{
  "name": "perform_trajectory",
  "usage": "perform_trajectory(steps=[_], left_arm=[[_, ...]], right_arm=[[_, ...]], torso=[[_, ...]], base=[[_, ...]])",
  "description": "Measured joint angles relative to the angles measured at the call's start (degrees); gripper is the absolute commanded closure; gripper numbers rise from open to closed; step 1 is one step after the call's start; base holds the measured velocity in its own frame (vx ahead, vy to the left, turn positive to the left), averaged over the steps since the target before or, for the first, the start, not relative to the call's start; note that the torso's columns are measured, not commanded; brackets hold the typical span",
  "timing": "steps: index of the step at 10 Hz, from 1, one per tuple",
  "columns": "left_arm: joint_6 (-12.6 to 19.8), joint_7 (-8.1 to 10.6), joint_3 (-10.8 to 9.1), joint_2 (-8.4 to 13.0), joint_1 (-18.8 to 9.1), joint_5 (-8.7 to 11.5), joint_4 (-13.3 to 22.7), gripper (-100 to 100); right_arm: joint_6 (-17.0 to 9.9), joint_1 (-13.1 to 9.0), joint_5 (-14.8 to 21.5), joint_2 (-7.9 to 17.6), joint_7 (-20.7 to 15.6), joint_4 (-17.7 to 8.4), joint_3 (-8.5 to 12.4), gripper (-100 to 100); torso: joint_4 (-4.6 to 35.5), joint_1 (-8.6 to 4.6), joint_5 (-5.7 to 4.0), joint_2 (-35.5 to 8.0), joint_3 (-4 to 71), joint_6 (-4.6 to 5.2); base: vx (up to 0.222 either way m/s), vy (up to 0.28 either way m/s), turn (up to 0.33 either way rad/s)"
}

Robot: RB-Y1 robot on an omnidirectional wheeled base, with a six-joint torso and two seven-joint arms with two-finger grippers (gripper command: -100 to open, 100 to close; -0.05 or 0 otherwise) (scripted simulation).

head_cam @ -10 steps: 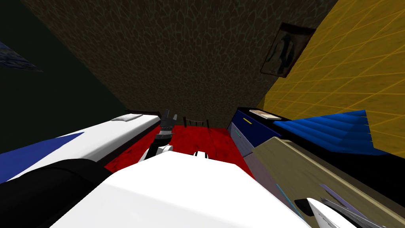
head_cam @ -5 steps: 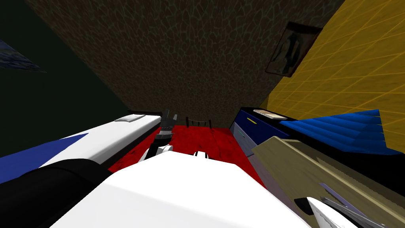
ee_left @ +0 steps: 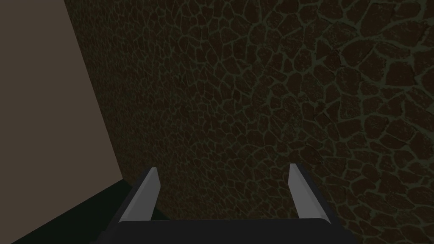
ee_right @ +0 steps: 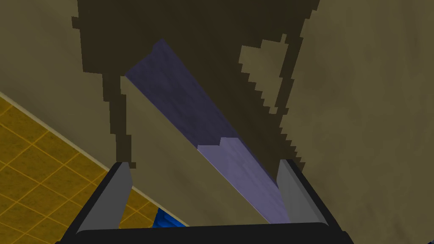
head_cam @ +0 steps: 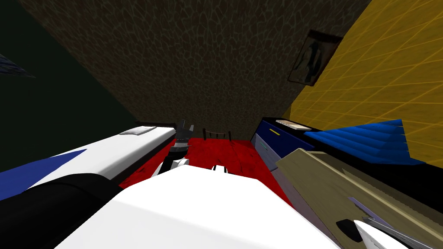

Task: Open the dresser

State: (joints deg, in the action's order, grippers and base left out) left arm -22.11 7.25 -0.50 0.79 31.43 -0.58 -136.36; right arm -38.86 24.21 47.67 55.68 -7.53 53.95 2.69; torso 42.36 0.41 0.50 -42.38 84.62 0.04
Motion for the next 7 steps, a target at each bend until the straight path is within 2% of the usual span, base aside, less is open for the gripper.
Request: perform_trajectory(steps=[1, 2, 7], left_arm=[[0.0, 0.0, 0.0, 0.0, 0.0, 0.0, 0.0, 0], [0.0, 0.0, 0.0, 0.0, 0.0, 0.0, 0.0, 0], [0.0, 0.0, 0.0, 0.0, 0.0, 0.0, 0.0, 0]], right_arm=[[0.7, 0.7, -1.8, 1.0, -1.2, 0.9, 0.6, -100], [0.9, 0.8, -2.0, 1.0, -1.6, 1.0, 0.6, 0], [1.3, 0.9, -2.1, 0.3, -1.6, 1.0, 0.1, 0]], torso=[[0.0, 0.26, 0.17, 0.0, 0.0, -0.05], [0.0, 0.27, 0.08, 0.0, 0.0, -0.06], [0.0, -0.13, -0.21, 0.0, 0.0, -0.01]], base=[[0.009, 0.013, -0.011], [0.0, 0.0, 0.0], [0.0, 0.0, 0.0]])
